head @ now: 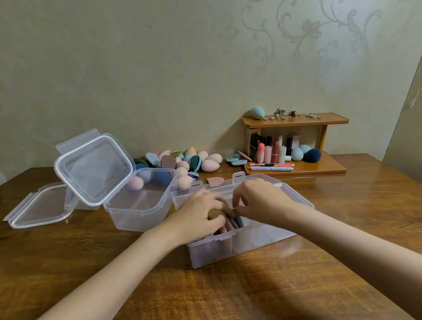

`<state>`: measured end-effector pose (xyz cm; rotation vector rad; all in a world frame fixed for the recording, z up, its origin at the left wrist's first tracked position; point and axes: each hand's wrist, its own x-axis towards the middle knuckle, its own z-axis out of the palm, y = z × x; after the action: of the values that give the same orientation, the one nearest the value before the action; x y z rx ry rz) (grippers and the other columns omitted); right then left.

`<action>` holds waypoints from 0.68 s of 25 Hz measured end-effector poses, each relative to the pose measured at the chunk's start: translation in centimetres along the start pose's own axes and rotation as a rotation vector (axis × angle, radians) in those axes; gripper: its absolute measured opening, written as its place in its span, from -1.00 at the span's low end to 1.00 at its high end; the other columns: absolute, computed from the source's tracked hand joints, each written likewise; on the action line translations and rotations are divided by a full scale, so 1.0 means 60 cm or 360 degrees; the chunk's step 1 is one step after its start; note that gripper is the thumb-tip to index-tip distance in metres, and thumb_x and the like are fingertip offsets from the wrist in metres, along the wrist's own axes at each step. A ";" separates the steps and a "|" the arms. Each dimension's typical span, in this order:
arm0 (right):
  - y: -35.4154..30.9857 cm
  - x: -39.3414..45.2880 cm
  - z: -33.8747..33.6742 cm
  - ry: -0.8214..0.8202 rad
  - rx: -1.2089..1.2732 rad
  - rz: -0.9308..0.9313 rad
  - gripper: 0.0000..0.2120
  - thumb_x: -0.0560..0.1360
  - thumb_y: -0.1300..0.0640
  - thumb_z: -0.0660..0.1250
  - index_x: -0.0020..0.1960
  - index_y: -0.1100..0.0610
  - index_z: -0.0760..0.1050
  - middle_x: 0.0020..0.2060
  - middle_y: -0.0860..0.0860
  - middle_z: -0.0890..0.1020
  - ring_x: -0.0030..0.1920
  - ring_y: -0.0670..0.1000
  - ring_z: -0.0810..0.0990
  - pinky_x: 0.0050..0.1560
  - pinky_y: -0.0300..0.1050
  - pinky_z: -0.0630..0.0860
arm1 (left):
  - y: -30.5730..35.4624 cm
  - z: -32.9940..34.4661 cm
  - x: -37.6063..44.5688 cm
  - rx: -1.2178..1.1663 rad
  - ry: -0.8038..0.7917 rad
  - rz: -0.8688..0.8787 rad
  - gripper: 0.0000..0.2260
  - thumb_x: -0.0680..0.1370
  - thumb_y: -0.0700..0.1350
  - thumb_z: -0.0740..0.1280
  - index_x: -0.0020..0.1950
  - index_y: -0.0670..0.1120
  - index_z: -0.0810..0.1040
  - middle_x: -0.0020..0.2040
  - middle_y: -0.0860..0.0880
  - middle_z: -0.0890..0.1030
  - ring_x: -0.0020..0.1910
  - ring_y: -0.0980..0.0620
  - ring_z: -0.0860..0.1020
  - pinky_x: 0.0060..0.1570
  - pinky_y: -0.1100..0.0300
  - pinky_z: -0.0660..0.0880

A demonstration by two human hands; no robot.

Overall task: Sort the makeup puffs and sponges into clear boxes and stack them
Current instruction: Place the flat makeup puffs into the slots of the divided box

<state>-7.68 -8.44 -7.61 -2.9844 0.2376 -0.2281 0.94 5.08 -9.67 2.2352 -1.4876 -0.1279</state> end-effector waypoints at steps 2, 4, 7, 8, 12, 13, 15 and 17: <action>-0.001 0.004 -0.008 -0.0124 -0.0067 -0.0078 -0.75 0.51 0.12 0.31 0.17 0.11 0.58 0.00 -0.03 0.52 -0.12 -0.07 0.43 -0.24 -0.29 0.40 | -0.002 -0.010 0.001 -0.0196 -0.0009 -0.0058 -0.76 0.55 -0.18 0.22 0.14 -0.04 0.61 0.16 0.04 0.55 0.21 0.11 0.42 0.18 0.25 0.36; -0.002 0.012 -0.025 -0.0285 -0.0074 -0.0136 -0.76 0.51 0.15 0.31 0.16 0.11 0.59 0.05 0.03 0.61 -0.14 -0.09 0.45 -0.23 -0.34 0.40 | -0.011 -0.023 0.004 -0.0327 0.0070 -0.0098 -0.78 0.55 -0.18 0.23 0.11 0.00 0.60 0.11 0.08 0.53 0.18 0.13 0.45 0.19 0.25 0.39; 0.002 0.056 -0.059 -0.0133 0.0101 -0.0059 -0.79 0.51 0.17 0.31 0.12 0.14 0.62 0.05 0.04 0.66 -0.12 -0.06 0.53 -0.12 -0.31 0.40 | -0.035 -0.039 0.017 -0.0229 0.0223 -0.0145 -0.79 0.56 -0.19 0.23 0.09 -0.03 0.61 0.10 0.04 0.55 0.15 0.10 0.48 0.17 0.23 0.41; 0.007 0.083 -0.063 -0.0014 0.0183 0.0018 -0.79 0.52 0.19 0.30 0.11 0.15 0.62 0.04 0.05 0.66 -0.10 -0.04 0.54 -0.13 -0.32 0.38 | -0.043 -0.041 0.021 -0.0158 0.0212 -0.0151 -0.79 0.56 -0.19 0.23 0.09 -0.05 0.62 0.09 0.01 0.58 0.12 0.09 0.51 0.12 0.25 0.44; 0.010 0.225 -0.018 -0.0166 0.0227 0.0179 -0.72 0.53 0.17 0.25 0.18 0.22 0.57 0.16 0.13 0.61 0.12 0.10 0.57 0.15 -0.12 0.51 | -0.068 -0.037 0.030 -0.0071 0.0076 -0.0134 -0.81 0.59 -0.15 0.21 0.11 -0.04 0.59 0.03 0.06 0.58 -0.06 0.24 0.51 -0.10 0.45 0.42; 0.010 0.257 0.001 -0.0242 0.0188 0.0185 -0.70 0.53 0.17 0.24 0.21 0.21 0.55 0.19 0.14 0.59 0.18 0.12 0.55 0.23 -0.06 0.48 | -0.072 -0.036 0.031 -0.0085 0.0061 -0.0122 -0.81 0.59 -0.14 0.21 0.11 -0.03 0.58 0.00 0.09 0.57 -0.09 0.27 0.50 -0.12 0.47 0.40; 0.010 0.309 0.033 -0.0318 0.0236 0.0233 -0.73 0.50 0.17 0.26 0.18 0.15 0.55 0.18 0.12 0.57 0.14 0.09 0.53 0.30 0.04 0.43 | -0.077 -0.037 0.035 -0.0073 0.0051 -0.0075 -0.82 0.60 -0.12 0.20 0.10 -0.01 0.57 -0.02 0.10 0.56 -0.09 0.27 0.50 -0.10 0.45 0.41; 0.008 0.347 0.062 -0.0351 0.0259 0.0316 -0.84 0.46 0.11 0.27 0.04 0.08 0.50 0.12 0.11 0.53 0.04 0.06 0.45 0.31 0.10 0.41 | -0.081 -0.038 0.038 -0.0083 0.0042 -0.0040 -0.83 0.59 -0.11 0.21 0.09 -0.01 0.57 -0.03 0.10 0.56 -0.07 0.23 0.50 -0.10 0.45 0.39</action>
<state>13.20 -11.95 -8.41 -2.7703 0.4618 0.0983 6.72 5.31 -9.27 2.2065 -1.4263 -0.1428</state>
